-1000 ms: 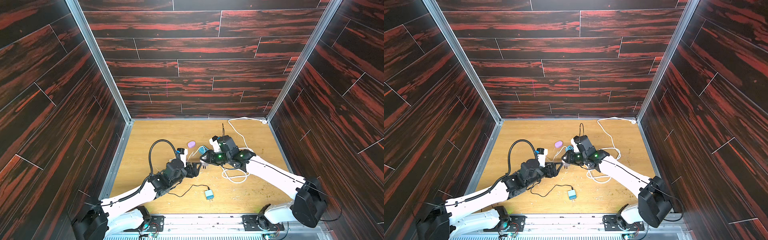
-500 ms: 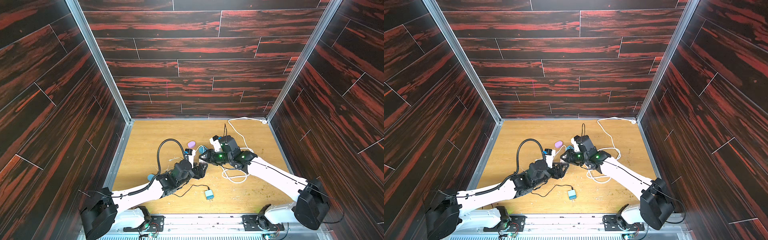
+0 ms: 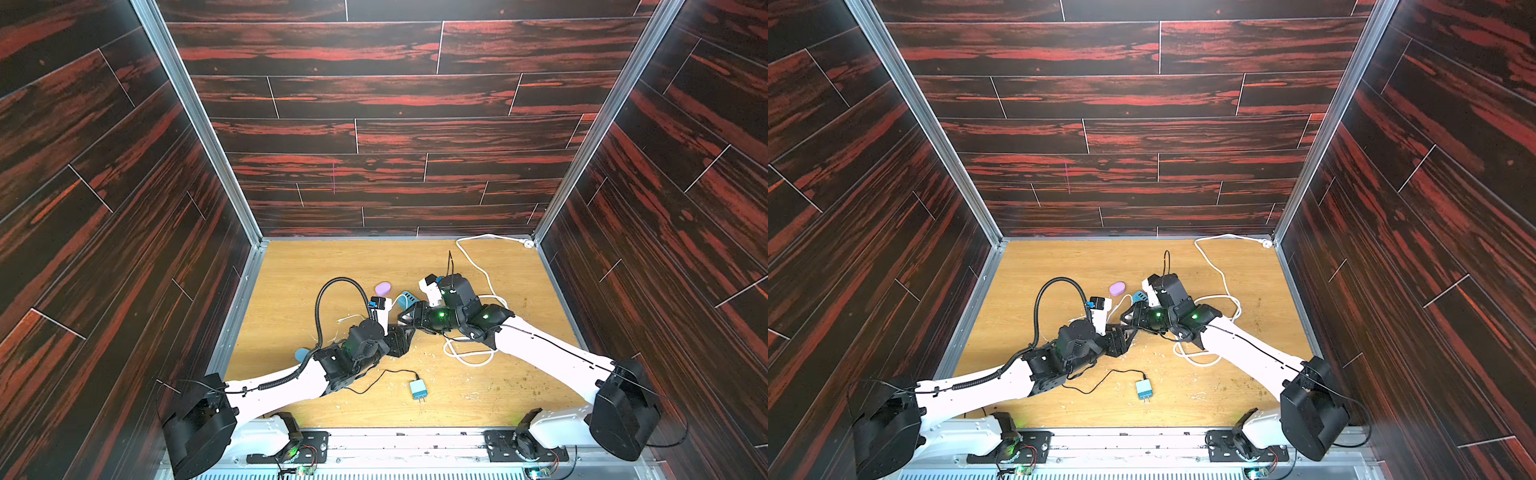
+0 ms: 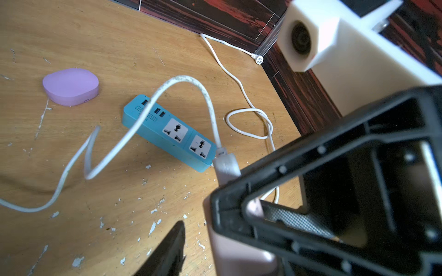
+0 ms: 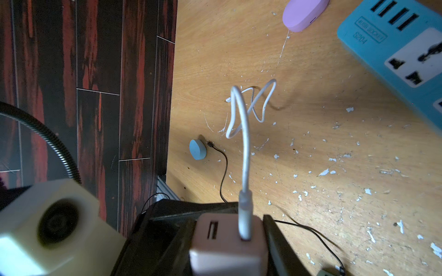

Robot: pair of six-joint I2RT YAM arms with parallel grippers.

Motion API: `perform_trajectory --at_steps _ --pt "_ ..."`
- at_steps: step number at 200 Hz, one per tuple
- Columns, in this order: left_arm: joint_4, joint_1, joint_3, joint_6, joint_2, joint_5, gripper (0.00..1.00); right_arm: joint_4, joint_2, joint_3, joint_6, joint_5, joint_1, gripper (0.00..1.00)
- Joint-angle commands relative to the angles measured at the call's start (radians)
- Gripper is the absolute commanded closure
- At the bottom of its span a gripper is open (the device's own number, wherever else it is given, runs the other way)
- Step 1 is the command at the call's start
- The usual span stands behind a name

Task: Charge the bluetooth headset
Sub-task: Pick up the plug from the center of the board.

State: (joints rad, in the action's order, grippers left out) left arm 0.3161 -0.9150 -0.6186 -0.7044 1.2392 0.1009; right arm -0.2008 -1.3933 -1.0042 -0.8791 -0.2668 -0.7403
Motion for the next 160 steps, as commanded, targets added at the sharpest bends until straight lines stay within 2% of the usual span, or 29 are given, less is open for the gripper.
perform_trajectory --at_steps 1,40,62,89,118,160 --pt "0.021 -0.004 0.0 0.002 -0.038 0.008 0.47 0.024 0.023 0.009 -0.005 0.003 -0.006 0.6" --pt "0.023 -0.005 0.002 0.008 -0.044 0.004 0.61 0.029 0.014 0.014 -0.004 -0.009 -0.009 0.6" --pt "0.018 -0.004 0.002 0.015 -0.043 0.0 0.75 0.031 0.016 0.019 0.001 -0.014 -0.01 0.6" --pt "0.006 -0.005 0.009 0.022 -0.044 0.0 0.84 0.032 0.028 0.021 0.024 -0.011 -0.011 0.53" --pt "0.002 -0.003 0.019 0.032 -0.052 0.009 0.89 0.024 0.046 0.021 0.044 0.004 -0.007 0.43" --pt "-0.028 -0.003 0.019 0.049 -0.071 0.034 0.9 0.023 0.08 0.033 0.071 -0.001 0.01 0.33"
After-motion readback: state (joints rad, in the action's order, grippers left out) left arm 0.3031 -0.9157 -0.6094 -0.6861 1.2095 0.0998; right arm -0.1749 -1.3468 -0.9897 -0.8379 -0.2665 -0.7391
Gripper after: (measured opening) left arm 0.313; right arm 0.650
